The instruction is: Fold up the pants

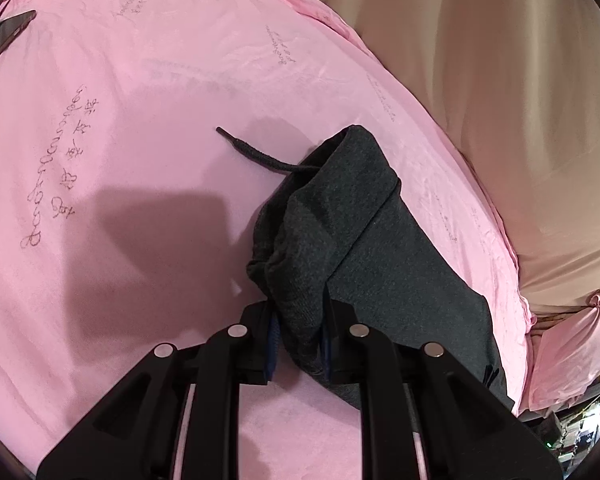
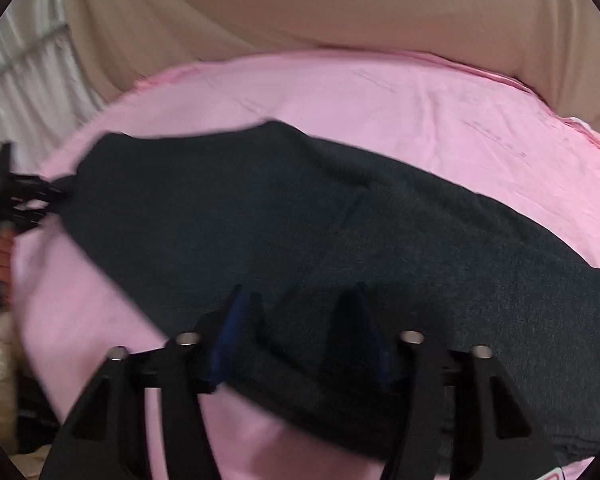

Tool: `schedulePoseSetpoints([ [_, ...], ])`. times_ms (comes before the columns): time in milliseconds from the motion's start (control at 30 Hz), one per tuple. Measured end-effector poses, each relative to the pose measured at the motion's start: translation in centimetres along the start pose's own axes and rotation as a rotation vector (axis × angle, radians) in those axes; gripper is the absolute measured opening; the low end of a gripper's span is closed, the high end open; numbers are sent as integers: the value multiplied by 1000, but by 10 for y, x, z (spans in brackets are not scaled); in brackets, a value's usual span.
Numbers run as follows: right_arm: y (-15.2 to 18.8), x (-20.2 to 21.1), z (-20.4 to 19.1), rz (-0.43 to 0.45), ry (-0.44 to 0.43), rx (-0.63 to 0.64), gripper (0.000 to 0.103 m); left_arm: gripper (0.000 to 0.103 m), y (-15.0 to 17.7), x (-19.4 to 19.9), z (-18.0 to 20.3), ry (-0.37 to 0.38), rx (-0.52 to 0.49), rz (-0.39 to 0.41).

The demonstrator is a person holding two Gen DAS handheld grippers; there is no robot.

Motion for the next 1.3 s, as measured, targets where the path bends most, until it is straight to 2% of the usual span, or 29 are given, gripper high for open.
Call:
schedulePoseSetpoints([
  [33, -4, 2, 10, -4, -24, -62, 13, 15, 0, 0, 0, -1, -7, 1],
  [133, -12, 18, 19, 15, -119, -159, 12, 15, 1, -1, 3, -9, -32, 10],
  [200, -19, 26, -4, 44, -126, -101, 13, 15, 2, 1, 6, -12, -47, 23],
  [267, -18, 10, -16, -5, -199, -90, 12, 15, 3, 3, 9, -12, -54, 34],
  [333, -9, -16, -16, -56, -165, -77, 13, 15, 3, 6, 13, -15, -61, 45],
  [367, -10, -15, -12, -17, -183, -82, 13, 15, 3, 10, 17, -10, -71, 51],
  [400, -11, -11, -6, -28, -209, -120, 15, 14, 2, 14, 22, -8, -86, 58],
  [467, -14, 5, 7, 12, -256, -178, 31, 14, 2, 25, 38, -5, -145, 74],
  [500, -10, 14, 7, 50, -251, -181, 34, 14, 2, 33, 54, -1, -198, 84],
  [567, -10, 32, 16, 111, -205, -188, 48, 14, 4, 45, 86, 31, -281, 94],
  [600, -10, 42, 27, 139, -186, -210, 51, 14, 8, 54, 118, 55, -361, 106],
  [700, -3, 63, 60, 194, -171, -306, 53, 14, 31, 76, 196, 138, -551, 143],
  [800, 4, 77, 82, 231, -143, -353, 53, 16, 75, 81, 267, 267, -701, 112],
  [833, 7, 77, 87, 233, -134, -366, 55, 24, 91, 75, 285, 307, -734, 76],
  [867, 11, 76, 93, 229, -129, -385, 59, 36, 104, 66, 296, 340, -761, 42],
  [900, 15, 73, 99, 216, -130, -402, 60, 42, 123, 50, 308, 350, -795, -13],
  [933, 18, 71, 102, 204, -132, -416, 60, 49, 133, 38, 311, 342, -802, -47],
  [1000, 24, 68, 108, 184, -138, -438, 60, 51, 149, 20, 304, 346, -785, -115],
  [1067, 35, 73, 118, 170, -162, -449, 62, 60, 145, 20, 285, 340, -733, -125],
  [1167, 36, 63, 116, 139, -251, -468, 65, 63, 122, 30, 254, 271, -670, -60],
  [1300, 20, 31, 88, 60, -349, -434, 70, 67, 93, 53, 213, 15, -633, 121],
])
Point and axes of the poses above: each gripper's, at about its wrist camera, not at the fingertips, and x roughly against the way its jaws point, z to its right, y to its underside, the point moved 1 cm from there along -x, roughly the way its jaws point, and after that the axes turned 3 degrees about -x, right-handed, at the moved point
